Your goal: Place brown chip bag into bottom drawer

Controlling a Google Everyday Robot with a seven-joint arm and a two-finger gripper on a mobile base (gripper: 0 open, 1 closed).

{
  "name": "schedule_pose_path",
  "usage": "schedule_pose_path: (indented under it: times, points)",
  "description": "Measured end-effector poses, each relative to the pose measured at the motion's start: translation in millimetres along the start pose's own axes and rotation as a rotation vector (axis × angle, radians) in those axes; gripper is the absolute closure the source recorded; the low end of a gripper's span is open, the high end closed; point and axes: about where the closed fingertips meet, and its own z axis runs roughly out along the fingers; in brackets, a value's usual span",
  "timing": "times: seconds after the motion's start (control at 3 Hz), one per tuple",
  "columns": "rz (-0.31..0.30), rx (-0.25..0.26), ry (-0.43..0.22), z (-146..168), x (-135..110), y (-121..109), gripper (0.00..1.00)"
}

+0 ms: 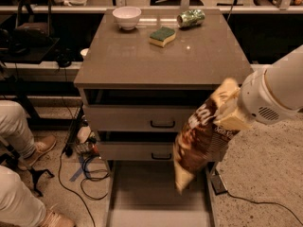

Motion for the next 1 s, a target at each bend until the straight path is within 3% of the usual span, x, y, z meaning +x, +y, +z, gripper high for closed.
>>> schedule_pose_path:
  times: [0.67,1.0]
  points:
    - [-0.003,-0.017,0.011,8.4,2.7,0.6,1.00]
    - [0.027,-0.082,0.047,60.6,26.3,7.1,1.00]
